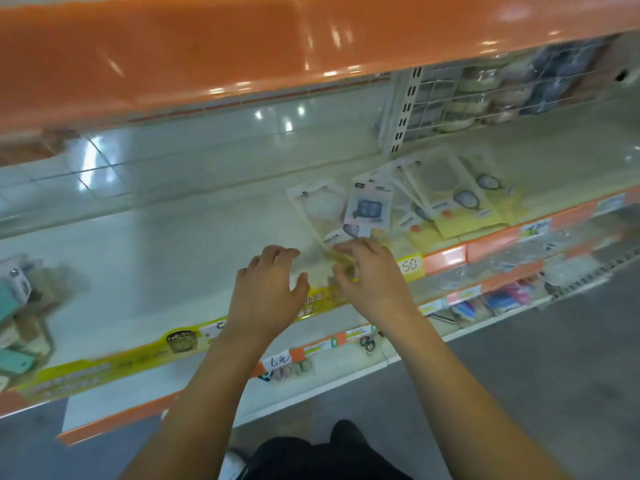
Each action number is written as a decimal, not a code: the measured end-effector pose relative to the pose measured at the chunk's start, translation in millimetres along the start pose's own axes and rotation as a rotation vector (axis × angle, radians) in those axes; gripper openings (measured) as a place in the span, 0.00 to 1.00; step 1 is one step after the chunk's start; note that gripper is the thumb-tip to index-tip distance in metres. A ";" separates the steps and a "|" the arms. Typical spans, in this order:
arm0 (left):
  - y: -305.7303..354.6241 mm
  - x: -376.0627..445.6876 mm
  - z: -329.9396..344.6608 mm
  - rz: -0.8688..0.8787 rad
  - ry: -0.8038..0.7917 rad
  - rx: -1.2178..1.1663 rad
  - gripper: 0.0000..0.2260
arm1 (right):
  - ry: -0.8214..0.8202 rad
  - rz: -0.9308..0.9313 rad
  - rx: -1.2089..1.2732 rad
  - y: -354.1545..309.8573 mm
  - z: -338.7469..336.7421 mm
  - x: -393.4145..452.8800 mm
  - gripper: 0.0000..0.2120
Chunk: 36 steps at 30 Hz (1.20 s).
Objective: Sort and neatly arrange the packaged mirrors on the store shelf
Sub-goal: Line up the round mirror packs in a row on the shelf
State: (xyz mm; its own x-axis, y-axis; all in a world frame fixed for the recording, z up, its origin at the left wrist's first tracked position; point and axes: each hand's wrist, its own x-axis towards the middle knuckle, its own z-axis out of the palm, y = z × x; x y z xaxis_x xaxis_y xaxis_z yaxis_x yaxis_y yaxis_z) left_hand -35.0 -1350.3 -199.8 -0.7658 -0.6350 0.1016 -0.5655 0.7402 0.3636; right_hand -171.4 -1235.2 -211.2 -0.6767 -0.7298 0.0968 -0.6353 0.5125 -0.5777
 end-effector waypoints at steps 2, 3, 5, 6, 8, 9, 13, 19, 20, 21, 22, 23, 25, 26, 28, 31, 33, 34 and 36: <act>13.4 3.1 6.7 -0.008 -0.009 -0.001 0.18 | -0.002 -0.009 0.009 12.9 -8.1 1.9 0.16; 19.6 4.4 9.9 -0.010 -0.019 -0.003 0.18 | -0.007 -0.011 0.005 18.5 -11.5 2.6 0.16; 30.3 6.9 14.5 -0.005 -0.036 -0.003 0.18 | -0.012 -0.004 -0.012 28.1 -16.5 3.5 0.16; 34.5 8.3 16.0 0.003 -0.042 -0.002 0.18 | -0.008 -0.001 -0.017 32.3 -18.2 3.9 0.16; 39.3 11.9 17.9 0.016 -0.049 -0.004 0.18 | 0.003 0.003 -0.023 38.6 -20.3 5.5 0.16; 40.1 13.7 18.3 0.022 -0.049 -0.004 0.18 | 0.004 0.008 -0.025 40.5 -20.5 6.4 0.16; 36.6 22.1 19.1 0.041 -0.043 -0.014 0.18 | 0.009 0.035 -0.035 40.5 -17.1 9.1 0.16; 27.2 40.6 23.2 0.073 -0.091 -0.047 0.18 | 0.040 0.087 -0.074 34.2 -18.9 14.9 0.14; 26.6 44.2 22.8 0.088 -0.092 -0.056 0.18 | 0.051 0.094 -0.083 34.4 -21.0 17.1 0.14; 26.0 48.1 22.2 0.103 -0.091 -0.067 0.18 | 0.062 0.100 -0.096 34.3 -22.9 19.6 0.14; 24.9 51.7 21.9 0.115 -0.091 -0.075 0.17 | 0.074 0.105 -0.109 34.0 -24.1 21.9 0.14; 23.6 55.1 21.6 0.126 -0.092 -0.079 0.17 | 0.086 0.114 -0.118 33.2 -23.9 24.0 0.14; 19.9 60.4 21.7 0.141 -0.096 -0.087 0.17 | 0.105 0.135 -0.122 28.4 -21.5 26.3 0.15; 17.9 62.6 22.3 0.147 -0.095 -0.092 0.17 | 0.111 0.143 -0.126 26.1 -18.4 26.8 0.16; 13.3 65.9 23.9 0.162 -0.093 -0.102 0.18 | 0.109 0.151 -0.145 22.8 -10.6 27.1 0.17; 6.4 69.4 23.3 0.159 -0.121 -0.113 0.19 | 0.122 0.160 -0.172 22.1 -1.1 30.9 0.18; 0.6 70.4 22.1 0.148 -0.134 -0.114 0.19 | 0.150 0.168 -0.185 21.4 2.0 36.9 0.17; -2.1 70.3 21.7 0.140 -0.140 -0.113 0.19 | 0.162 0.172 -0.188 20.6 3.4 40.3 0.17; -5.1 69.9 21.2 0.123 -0.148 -0.118 0.19 | 0.182 0.176 -0.181 19.0 6.0 47.8 0.17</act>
State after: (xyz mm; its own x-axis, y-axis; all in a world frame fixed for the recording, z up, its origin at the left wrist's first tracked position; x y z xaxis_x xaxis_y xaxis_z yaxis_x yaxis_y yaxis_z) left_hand -92.2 -1393.8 -214.2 -0.8684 -0.4955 0.0186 -0.4315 0.7737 0.4639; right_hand -213.6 -1263.1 -222.4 -0.8276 -0.5377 0.1614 -0.5471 0.7082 -0.4461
